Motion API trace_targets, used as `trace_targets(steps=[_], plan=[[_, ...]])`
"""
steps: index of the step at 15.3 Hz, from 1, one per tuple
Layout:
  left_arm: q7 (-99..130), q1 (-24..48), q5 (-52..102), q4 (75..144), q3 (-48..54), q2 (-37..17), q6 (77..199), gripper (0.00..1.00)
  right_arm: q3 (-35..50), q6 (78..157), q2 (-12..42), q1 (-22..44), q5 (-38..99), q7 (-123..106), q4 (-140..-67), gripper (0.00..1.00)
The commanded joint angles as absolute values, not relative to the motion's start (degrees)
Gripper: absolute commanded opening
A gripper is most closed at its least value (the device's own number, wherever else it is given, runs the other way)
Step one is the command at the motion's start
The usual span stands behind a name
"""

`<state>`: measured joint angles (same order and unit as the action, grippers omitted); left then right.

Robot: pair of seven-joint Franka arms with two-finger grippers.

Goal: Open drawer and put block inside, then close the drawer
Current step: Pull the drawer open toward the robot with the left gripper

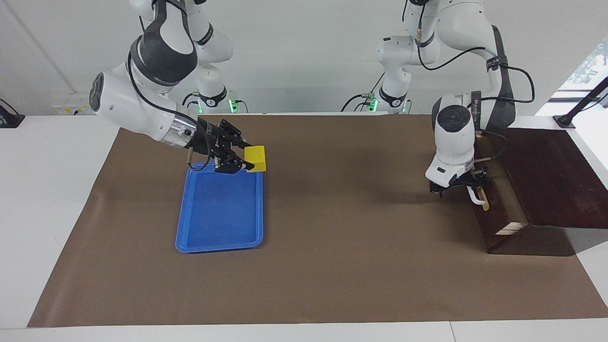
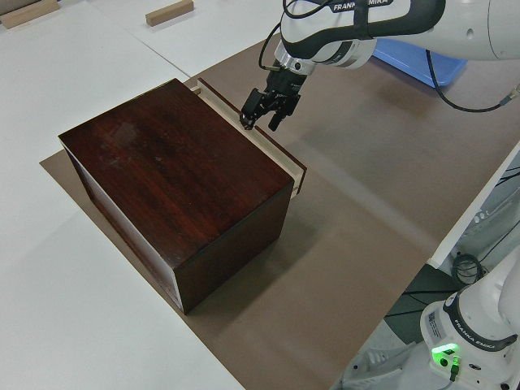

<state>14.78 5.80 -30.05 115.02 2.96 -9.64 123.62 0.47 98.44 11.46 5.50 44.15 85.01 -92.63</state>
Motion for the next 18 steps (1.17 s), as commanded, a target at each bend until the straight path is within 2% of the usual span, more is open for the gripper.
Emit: trace_targets(steps=[1, 18], plan=[[17.0, 8.5, -27.6, 115.8, 3.0, -9.2, 121.3, 1.00, 0.8, 98.4, 10.3, 4.9, 44.0, 85.0, -93.5, 0.00], [22.6, 13.1, -25.8, 114.3, 3.0, -9.1, 116.5, 1.00, 0.6, 98.0, 10.5, 4.7, 43.3, 84.9, -93.1, 0.00]])
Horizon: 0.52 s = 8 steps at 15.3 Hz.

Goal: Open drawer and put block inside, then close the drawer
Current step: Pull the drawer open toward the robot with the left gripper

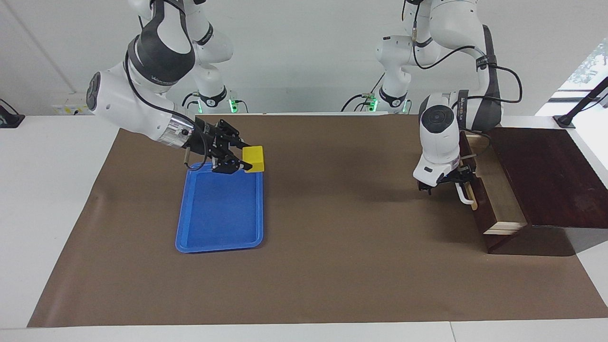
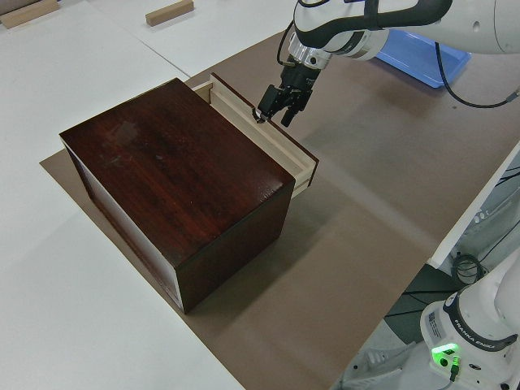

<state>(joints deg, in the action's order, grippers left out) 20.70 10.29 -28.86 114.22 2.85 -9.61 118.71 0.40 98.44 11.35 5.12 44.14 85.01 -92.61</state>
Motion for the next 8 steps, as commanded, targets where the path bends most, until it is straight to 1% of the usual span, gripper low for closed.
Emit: trace_targets(steps=[1, 8], plan=[[22.7, 13.2, -25.8, 114.3, 2.9, -9.1, 116.4, 1.00, 0.6, 98.0, 10.5, 4.7, 43.3, 84.9, -93.2, 0.00], [23.3, 13.3, -25.1, 114.1, 2.9, -9.1, 116.4, 1.00, 0.6, 97.9, 10.5, 4.5, 43.3, 83.8, -93.0, 0.00]])
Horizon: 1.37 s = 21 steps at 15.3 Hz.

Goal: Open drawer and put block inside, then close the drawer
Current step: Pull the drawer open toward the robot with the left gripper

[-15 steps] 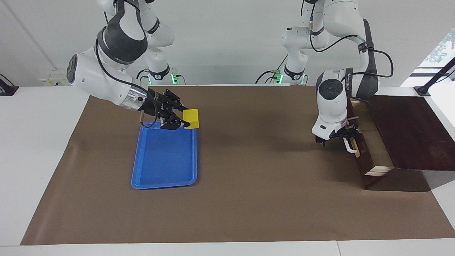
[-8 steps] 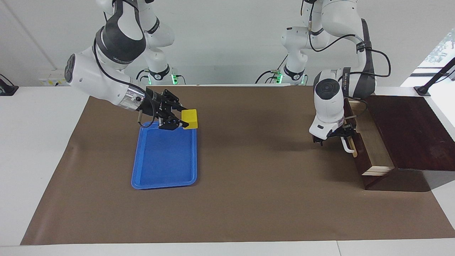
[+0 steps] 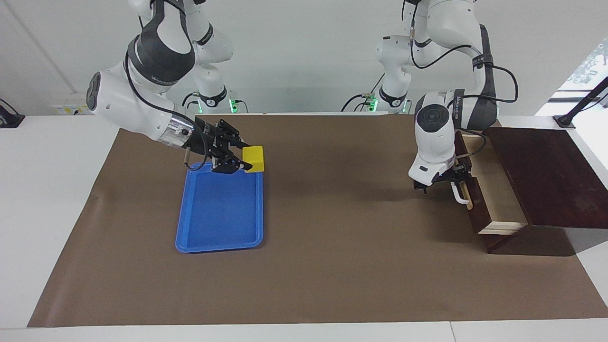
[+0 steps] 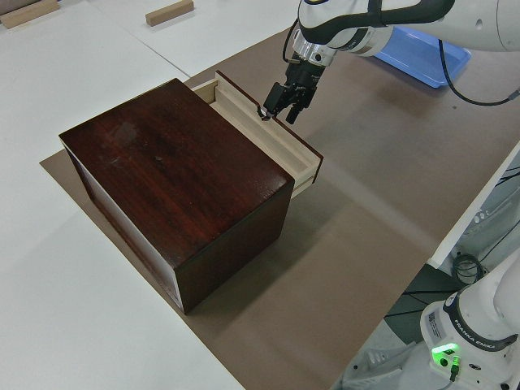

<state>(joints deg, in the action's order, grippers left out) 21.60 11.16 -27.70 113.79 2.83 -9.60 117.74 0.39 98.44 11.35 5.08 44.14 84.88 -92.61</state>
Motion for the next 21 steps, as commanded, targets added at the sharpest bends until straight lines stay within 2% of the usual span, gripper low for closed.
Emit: trace_targets(steps=[1, 12, 21], plan=[[23.4, 13.3, -25.1, 114.1, 2.9, -9.1, 116.4, 1.00, 0.6, 97.9, 10.4, 4.5, 43.3, 83.8, -93.0, 0.00], [24.1, 14.0, -25.0, 113.4, 2.9, -9.0, 115.8, 1.00, 0.6, 97.8, 10.5, 4.6, 43.3, 83.8, -93.1, 0.00], [23.3, 13.6, -22.9, 106.1, 2.9, -9.3, 110.7, 1.00, 0.6, 98.1, 10.5, 4.6, 43.3, 83.7, -93.1, 0.00]])
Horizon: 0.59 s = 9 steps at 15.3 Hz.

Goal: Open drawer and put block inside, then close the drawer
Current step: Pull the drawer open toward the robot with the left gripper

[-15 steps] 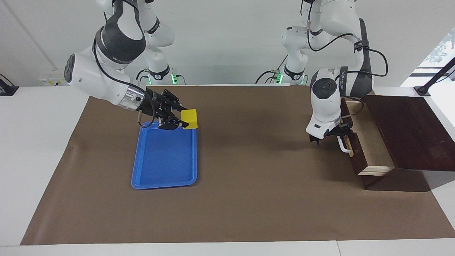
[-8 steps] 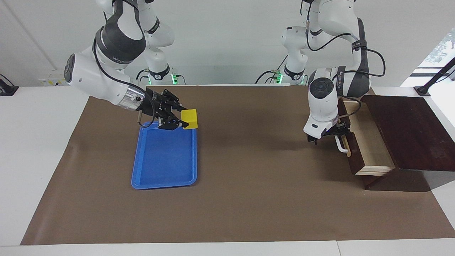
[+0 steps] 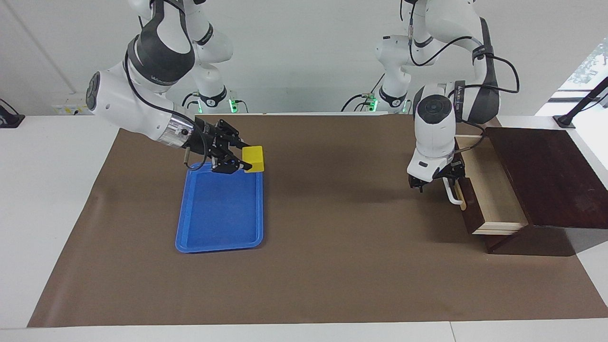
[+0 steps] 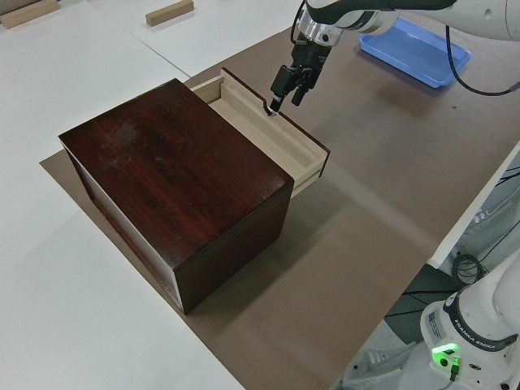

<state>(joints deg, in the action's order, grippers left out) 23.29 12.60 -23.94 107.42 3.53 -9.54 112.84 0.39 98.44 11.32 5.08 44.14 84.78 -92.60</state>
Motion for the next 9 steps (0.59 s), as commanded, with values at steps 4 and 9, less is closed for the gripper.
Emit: trace_targets(steps=[4, 9], plan=[[23.3, 13.3, -20.5, 103.5, 2.9, -9.4, 111.4, 1.00, 0.6, 98.2, 10.5, 4.6, 43.3, 83.3, -93.2, 0.00], [23.0, 13.1, -17.1, 100.4, 2.9, -8.9, 111.7, 1.00, 0.6, 98.5, 10.5, 4.7, 43.3, 83.2, -93.3, 0.00]])
